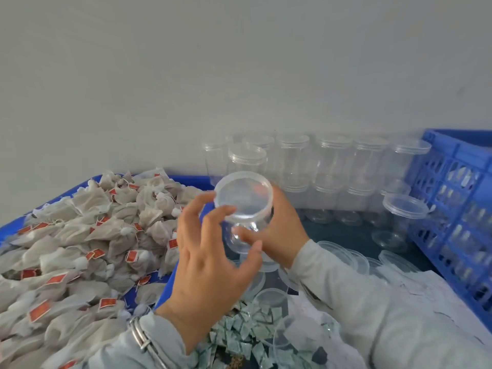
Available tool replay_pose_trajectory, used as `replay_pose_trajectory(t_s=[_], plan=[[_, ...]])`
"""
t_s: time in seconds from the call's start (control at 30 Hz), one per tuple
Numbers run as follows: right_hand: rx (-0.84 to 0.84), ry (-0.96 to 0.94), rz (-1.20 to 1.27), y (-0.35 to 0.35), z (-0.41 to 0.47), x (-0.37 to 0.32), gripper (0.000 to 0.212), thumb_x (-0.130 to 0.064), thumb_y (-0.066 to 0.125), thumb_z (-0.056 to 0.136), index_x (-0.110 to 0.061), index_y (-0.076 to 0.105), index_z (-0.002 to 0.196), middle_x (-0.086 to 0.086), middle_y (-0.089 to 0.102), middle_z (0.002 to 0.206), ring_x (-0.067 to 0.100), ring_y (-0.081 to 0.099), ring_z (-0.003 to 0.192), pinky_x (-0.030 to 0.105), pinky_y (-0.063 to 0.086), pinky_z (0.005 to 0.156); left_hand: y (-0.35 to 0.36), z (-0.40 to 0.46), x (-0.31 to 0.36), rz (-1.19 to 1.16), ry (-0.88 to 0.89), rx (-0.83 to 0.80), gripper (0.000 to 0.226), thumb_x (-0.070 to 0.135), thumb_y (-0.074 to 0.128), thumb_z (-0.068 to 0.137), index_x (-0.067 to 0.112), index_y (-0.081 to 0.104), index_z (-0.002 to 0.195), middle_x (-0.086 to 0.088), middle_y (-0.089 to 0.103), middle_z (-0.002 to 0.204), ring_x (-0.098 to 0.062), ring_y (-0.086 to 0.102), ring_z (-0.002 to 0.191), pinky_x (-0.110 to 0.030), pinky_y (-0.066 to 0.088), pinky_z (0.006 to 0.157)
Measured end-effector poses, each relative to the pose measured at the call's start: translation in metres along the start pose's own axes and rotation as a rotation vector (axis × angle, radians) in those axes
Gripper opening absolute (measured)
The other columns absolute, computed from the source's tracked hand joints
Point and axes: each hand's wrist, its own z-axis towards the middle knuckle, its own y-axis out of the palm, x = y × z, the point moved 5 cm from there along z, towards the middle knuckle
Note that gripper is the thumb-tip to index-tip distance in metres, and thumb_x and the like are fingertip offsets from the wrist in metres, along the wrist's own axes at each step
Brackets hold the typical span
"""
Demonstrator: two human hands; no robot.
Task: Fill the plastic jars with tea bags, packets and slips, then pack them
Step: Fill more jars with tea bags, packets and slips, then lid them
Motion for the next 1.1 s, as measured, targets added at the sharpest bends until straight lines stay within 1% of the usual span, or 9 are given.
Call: replay_pose_trajectory(t_s=[0.1, 0.23, 0.4, 0.6, 0.7, 0.77, 0.83, 0.97, 1.1], plan=[[-0.154, -0.115, -0.276, -0.006, -0.041, -0.008, 0.074, -0.027, 0.075, 0.055, -0.042, 0.047, 0.122, -0.015, 0.054, 0.12, 0.004, 0.054, 0.113, 0.024, 0.047, 0.093, 0.001, 0.001, 0.004, 0.038, 0.062, -0.165, 0.07, 0.052, 0.057, 0.069, 0.013, 0.045, 0.126, -0.018, 0.036, 0.137, -0.014, 0.034, 0.121, -0.031, 0.038, 0.093], [-0.229, -0.081, -0.403, -0.023, -0.088, 0.008, 0.081, -0.033, 0.075, 0.056, -0.039, 0.04, 0.128, -0.021, 0.045, 0.119, 0.001, 0.049, 0.114, 0.014, 0.041, 0.093, 0.026, -0.023, 0.016, 0.12, 0.121, -0.698, 0.083, 0.075, 0.031, 0.068, 0.041, 0.019, 0.143, 0.02, 0.017, 0.144, 0.003, 0.033, 0.124, -0.015, 0.034, 0.096], [-0.06, -0.155, -0.545, -0.024, -0.106, -0.003, 0.079, -0.048, 0.072, 0.058, -0.027, 0.043, 0.128, -0.015, 0.046, 0.114, 0.0, 0.048, 0.106, 0.015, 0.041, 0.089, 0.028, -0.028, 0.021, 0.115, 0.035, -0.676, 0.079, 0.076, 0.021, 0.066, 0.041, 0.031, 0.135, 0.02, 0.04, 0.125, -0.004, 0.051, 0.101, -0.02, 0.042, 0.081], [0.198, -0.443, -0.923, -0.015, -0.114, -0.022, 0.075, -0.036, 0.073, 0.056, -0.009, 0.046, 0.12, 0.007, 0.057, 0.113, 0.02, 0.05, 0.109, 0.032, 0.038, 0.097, 0.029, -0.031, 0.006, -0.105, -0.53, -0.65, 0.063, 0.08, 0.028, 0.067, 0.038, 0.042, 0.112, 0.01, 0.055, 0.107, -0.015, 0.055, 0.098, -0.037, 0.047, 0.085], [0.225, -0.479, -0.999, -0.012, -0.121, -0.013, 0.076, -0.033, 0.079, 0.058, -0.009, 0.046, 0.122, 0.007, 0.057, 0.12, 0.021, 0.049, 0.119, 0.044, 0.035, 0.104, 0.028, -0.032, 0.005, -0.212, -0.71, -0.657, 0.051, 0.072, 0.04, 0.074, 0.03, 0.048, 0.102, 0.002, 0.058, 0.096, -0.015, 0.056, 0.087, -0.027, 0.05, 0.067], [0.23, -0.497, -1.041, -0.011, -0.127, -0.008, 0.074, -0.033, 0.077, 0.065, -0.01, 0.045, 0.127, 0.005, 0.05, 0.128, 0.022, 0.047, 0.124, 0.05, 0.031, 0.106, 0.031, -0.037, 0.005, -0.391, -0.947, -0.656, 0.04, 0.06, 0.048, 0.082, 0.026, 0.05, 0.104, -0.002, 0.055, 0.101, -0.019, 0.057, 0.09, -0.031, 0.056, 0.057], [0.235, -0.515, -1.05, -0.01, -0.13, -0.007, 0.064, -0.032, 0.068, 0.073, -0.011, 0.044, 0.128, 0.005, 0.046, 0.131, 0.022, 0.044, 0.128, 0.053, 0.029, 0.107, 0.033, -0.044, 0.007, -0.566, -1.159, -0.682, 0.045, 0.054, 0.052, 0.086, 0.023, 0.049, 0.118, -0.005, 0.052, 0.115, -0.031, 0.058, 0.1, -0.042, 0.059, 0.06], [0.227, -0.507, -1.053, -0.011, -0.133, -0.004, 0.066, -0.031, 0.071, 0.074, -0.014, 0.043, 0.131, 0.003, 0.045, 0.134, 0.022, 0.042, 0.131, 0.053, 0.025, 0.111, 0.036, -0.051, 0.002, -0.638, -1.251, -0.75, 0.057, 0.058, 0.054, 0.083, 0.02, 0.045, 0.125, -0.008, 0.054, 0.117, -0.032, 0.065, 0.092, -0.043, 0.059, 0.065], [0.228, -0.523, -1.077, -0.013, -0.136, 0.003, 0.079, -0.023, 0.084, 0.062, -0.015, 0.044, 0.13, 0.003, 0.045, 0.135, 0.023, 0.041, 0.132, 0.054, 0.021, 0.113, 0.04, -0.057, 0.0, -0.731, -1.341, -0.84, 0.056, 0.061, 0.053, 0.083, 0.014, 0.059, 0.113, -0.01, 0.067, 0.086, -0.026, 0.068, 0.063, -0.038, 0.057, 0.061]])
